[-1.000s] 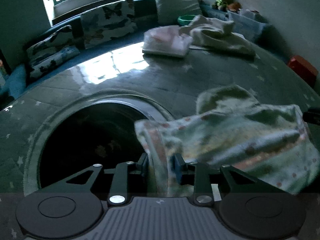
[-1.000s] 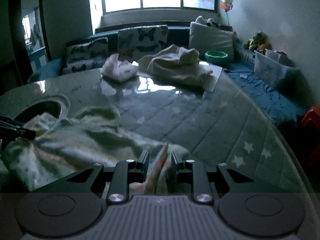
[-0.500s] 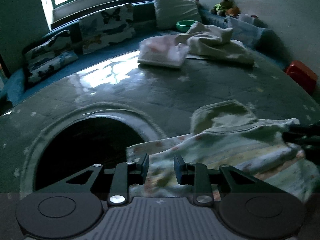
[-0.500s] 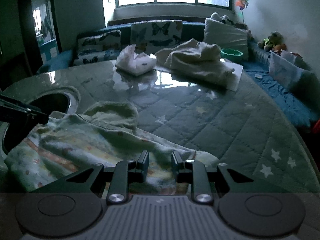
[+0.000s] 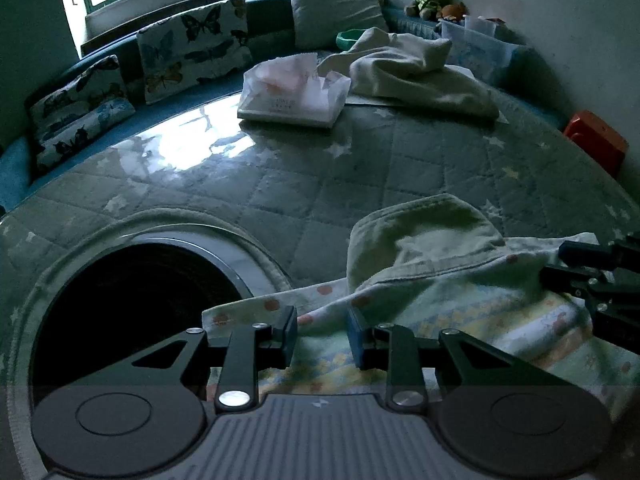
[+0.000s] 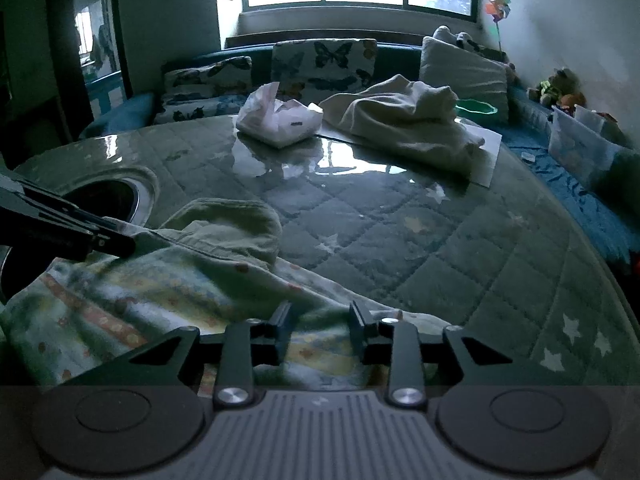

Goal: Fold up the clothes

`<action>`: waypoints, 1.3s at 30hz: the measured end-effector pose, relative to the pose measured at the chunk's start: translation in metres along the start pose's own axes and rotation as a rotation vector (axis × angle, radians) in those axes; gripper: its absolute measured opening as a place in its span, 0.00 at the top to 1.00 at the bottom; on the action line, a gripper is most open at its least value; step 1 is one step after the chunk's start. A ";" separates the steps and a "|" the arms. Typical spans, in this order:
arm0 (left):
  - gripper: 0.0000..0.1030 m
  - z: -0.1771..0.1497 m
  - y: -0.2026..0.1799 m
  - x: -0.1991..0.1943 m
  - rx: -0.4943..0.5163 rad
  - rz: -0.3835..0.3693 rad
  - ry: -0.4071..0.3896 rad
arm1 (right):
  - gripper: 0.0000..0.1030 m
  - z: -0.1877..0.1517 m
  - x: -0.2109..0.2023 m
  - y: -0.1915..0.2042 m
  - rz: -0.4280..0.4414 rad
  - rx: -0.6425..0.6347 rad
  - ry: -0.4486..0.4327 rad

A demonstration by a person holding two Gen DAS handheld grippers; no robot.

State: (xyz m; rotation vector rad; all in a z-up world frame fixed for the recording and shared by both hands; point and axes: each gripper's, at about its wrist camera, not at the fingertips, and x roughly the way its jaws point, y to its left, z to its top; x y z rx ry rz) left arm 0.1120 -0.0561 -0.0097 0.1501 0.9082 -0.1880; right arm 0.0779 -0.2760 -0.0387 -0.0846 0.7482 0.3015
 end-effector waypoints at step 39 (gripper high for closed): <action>0.59 -0.023 -0.037 -0.020 0.100 -0.045 -0.021 | 0.59 -0.069 -0.082 0.034 0.109 -0.055 -0.003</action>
